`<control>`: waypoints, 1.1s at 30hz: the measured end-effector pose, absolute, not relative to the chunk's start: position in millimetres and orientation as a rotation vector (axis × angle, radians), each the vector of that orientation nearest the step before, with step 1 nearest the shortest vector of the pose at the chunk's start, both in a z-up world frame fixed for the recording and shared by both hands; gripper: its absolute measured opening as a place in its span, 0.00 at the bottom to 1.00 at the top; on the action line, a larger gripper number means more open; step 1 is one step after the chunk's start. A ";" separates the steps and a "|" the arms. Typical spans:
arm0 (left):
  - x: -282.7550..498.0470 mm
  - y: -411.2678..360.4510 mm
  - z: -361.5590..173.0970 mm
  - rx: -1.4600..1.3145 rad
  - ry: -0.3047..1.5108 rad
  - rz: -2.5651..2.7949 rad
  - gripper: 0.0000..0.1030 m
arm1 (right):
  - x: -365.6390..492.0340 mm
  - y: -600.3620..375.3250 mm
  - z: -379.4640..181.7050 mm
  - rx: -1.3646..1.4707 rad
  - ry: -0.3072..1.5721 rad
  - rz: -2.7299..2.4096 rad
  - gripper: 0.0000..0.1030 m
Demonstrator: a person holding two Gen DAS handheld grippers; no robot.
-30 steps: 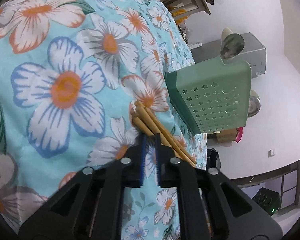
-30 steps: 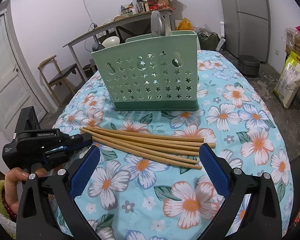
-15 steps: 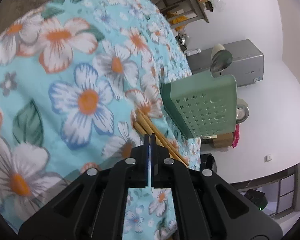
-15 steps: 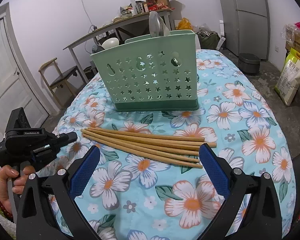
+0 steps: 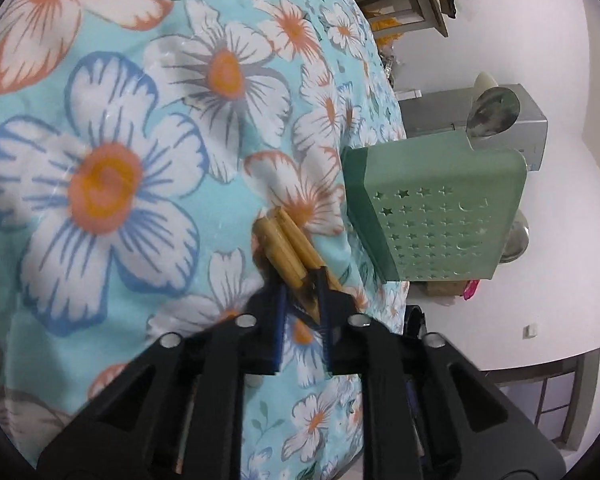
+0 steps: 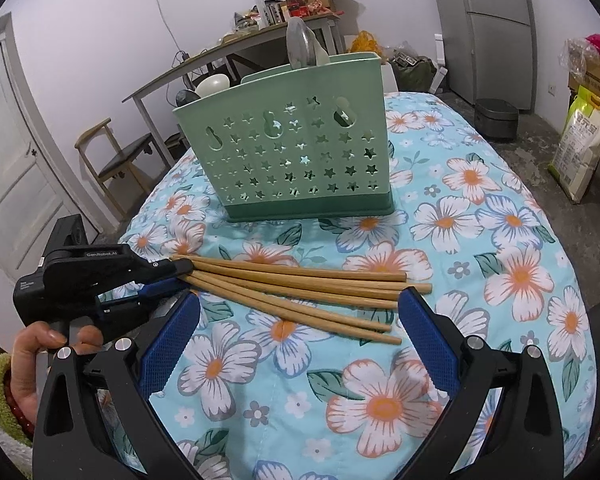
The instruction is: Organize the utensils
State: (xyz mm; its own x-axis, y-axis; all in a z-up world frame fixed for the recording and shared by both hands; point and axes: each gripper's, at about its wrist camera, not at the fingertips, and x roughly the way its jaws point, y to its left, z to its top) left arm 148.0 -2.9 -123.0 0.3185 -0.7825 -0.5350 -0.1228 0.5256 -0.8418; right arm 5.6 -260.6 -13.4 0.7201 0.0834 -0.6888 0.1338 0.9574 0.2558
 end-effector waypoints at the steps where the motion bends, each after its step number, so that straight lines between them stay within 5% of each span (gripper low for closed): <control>1: 146.8 -2.3 -121.6 -0.943 1.183 -0.535 0.11 | 5.6 -261.0 -13.5 0.298 0.768 -0.029 0.94; 14: 131.2 47.9 -96.6 -0.954 1.134 -0.478 0.10 | 7.8 -258.0 -14.2 0.299 0.772 -0.012 0.94; 19: 127.9 46.5 -106.8 -1.033 1.195 -0.503 0.26 | 7.2 -254.6 -11.8 0.284 0.766 -0.006 0.94; 33: 141.9 22.4 -129.5 -1.119 1.233 -0.479 0.25 | 6.5 -257.3 -12.7 0.290 0.770 -0.009 0.94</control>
State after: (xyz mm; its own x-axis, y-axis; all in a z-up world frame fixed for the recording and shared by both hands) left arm 141.9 22.4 -129.5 0.3232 -0.8065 -0.4951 -0.2611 0.4269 -0.8658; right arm 6.5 -257.3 -12.7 0.7196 0.0974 -0.6875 0.1135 0.9603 0.2548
